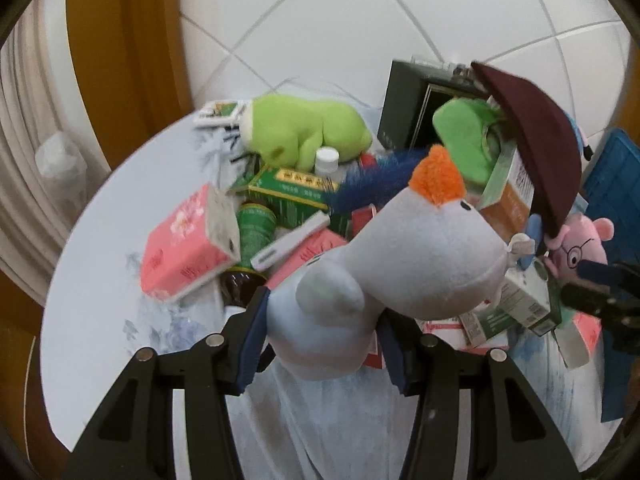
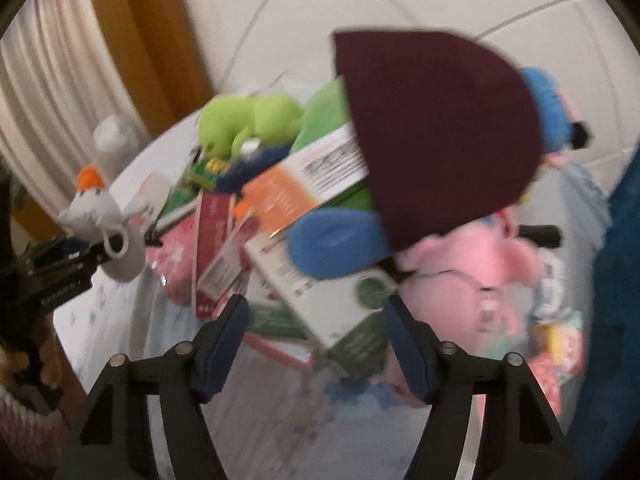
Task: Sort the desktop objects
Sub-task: 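Grasp a white plush bird with the left gripper while the right grasps a small pink box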
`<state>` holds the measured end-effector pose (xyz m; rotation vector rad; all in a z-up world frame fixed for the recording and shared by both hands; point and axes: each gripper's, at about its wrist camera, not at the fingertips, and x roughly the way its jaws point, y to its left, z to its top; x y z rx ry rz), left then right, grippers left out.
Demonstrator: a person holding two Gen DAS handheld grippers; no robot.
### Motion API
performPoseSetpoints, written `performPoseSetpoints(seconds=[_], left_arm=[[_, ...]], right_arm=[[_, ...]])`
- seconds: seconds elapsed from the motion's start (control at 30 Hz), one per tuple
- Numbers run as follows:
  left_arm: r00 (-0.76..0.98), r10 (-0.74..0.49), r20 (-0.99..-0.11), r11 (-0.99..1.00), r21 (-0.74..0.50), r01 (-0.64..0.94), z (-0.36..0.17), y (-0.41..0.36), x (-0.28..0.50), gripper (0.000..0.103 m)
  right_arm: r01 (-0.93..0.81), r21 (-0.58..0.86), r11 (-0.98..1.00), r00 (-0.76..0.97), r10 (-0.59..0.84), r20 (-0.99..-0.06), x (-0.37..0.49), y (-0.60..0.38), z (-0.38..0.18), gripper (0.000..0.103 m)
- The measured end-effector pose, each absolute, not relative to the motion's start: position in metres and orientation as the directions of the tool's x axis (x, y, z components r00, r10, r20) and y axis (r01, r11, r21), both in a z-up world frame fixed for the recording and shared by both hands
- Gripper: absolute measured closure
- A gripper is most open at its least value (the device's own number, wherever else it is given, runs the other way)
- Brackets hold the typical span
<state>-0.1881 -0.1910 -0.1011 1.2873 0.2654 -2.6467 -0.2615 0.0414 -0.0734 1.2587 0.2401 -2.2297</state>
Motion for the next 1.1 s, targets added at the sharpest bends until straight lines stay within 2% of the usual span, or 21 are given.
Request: performPoseSetpoints(seconds=[0.13, 0.2, 0.27, 0.37, 0.4, 0.47, 0.53, 0.6, 0.63, 0.67, 0.93, 1.03, 1.1], left_arm=[[-0.585, -0.072, -0.808, -0.968, -0.085, 0.237, -0.114, -0.187, -0.2, 0.052], [-0.569, -0.07, -0.82, -0.967, -0.085, 0.241, -0.12, -0.186, -0.208, 0.053], [-0.556, -0.063, -0.829, -0.966, -0.089, 0.242, -0.126, -0.186, -0.215, 0.053], [-0.544, -0.052, -0.837, -0.969, -0.09, 0.23, -0.132, -0.182, -0.223, 0.053], [-0.539, -0.047, -0.841, -0.97, -0.091, 0.225, -0.134, -0.18, -0.227, 0.053], [-0.532, -0.051, -0.845, -0.971, -0.083, 0.225, -0.138, -0.177, -0.23, 0.053], [-0.532, -0.05, -0.845, -0.971, -0.084, 0.225, -0.137, -0.178, -0.23, 0.053], [-0.531, -0.048, -0.846, -0.97, -0.087, 0.227, -0.137, -0.18, -0.228, 0.052], [-0.53, -0.048, -0.847, -0.969, -0.088, 0.229, -0.136, -0.18, -0.226, 0.052], [-0.53, -0.046, -0.847, -0.969, -0.09, 0.229, -0.136, -0.18, -0.224, 0.052], [-0.522, -0.039, -0.852, -0.97, -0.093, 0.224, -0.136, -0.176, -0.203, 0.053], [-0.519, -0.052, -0.853, -0.964, -0.093, 0.248, -0.135, -0.183, -0.197, 0.052], [-0.529, -0.063, -0.846, -0.96, -0.094, 0.265, -0.131, -0.189, -0.194, 0.053]], right_arm=[[0.593, 0.109, -0.798, -0.351, -0.377, -0.857, -0.275, 0.025, -0.094, 0.033], [0.619, 0.077, -0.782, -0.359, -0.368, -0.857, -0.28, 0.019, -0.096, 0.024], [0.649, 0.03, -0.76, -0.351, -0.335, -0.875, -0.29, 0.008, -0.101, 0.011], [0.703, -0.064, -0.708, -0.356, -0.273, -0.894, -0.297, -0.013, -0.116, 0.001], [0.721, -0.091, -0.687, -0.361, -0.26, -0.896, -0.297, -0.019, -0.122, 0.0], [0.737, -0.178, -0.652, -0.401, -0.21, -0.892, -0.3, -0.033, -0.135, 0.0], [0.732, -0.198, -0.652, -0.414, -0.195, -0.889, -0.304, -0.037, -0.14, 0.0], [0.723, -0.162, -0.671, -0.387, -0.2, -0.9, -0.306, -0.034, -0.137, 0.007], [0.72, -0.126, -0.683, -0.354, -0.204, -0.913, -0.303, -0.03, -0.135, 0.02], [0.715, -0.102, -0.692, -0.335, -0.21, -0.918, -0.3, -0.025, -0.134, 0.022], [0.656, 0.078, -0.75, -0.222, -0.292, -0.93, -0.255, 0.003, -0.123, 0.02], [0.642, 0.107, -0.759, -0.228, -0.322, -0.919, -0.252, 0.006, -0.115, 0.02], [0.628, 0.108, -0.771, -0.27, -0.345, -0.899, -0.252, 0.003, -0.1, 0.025]])
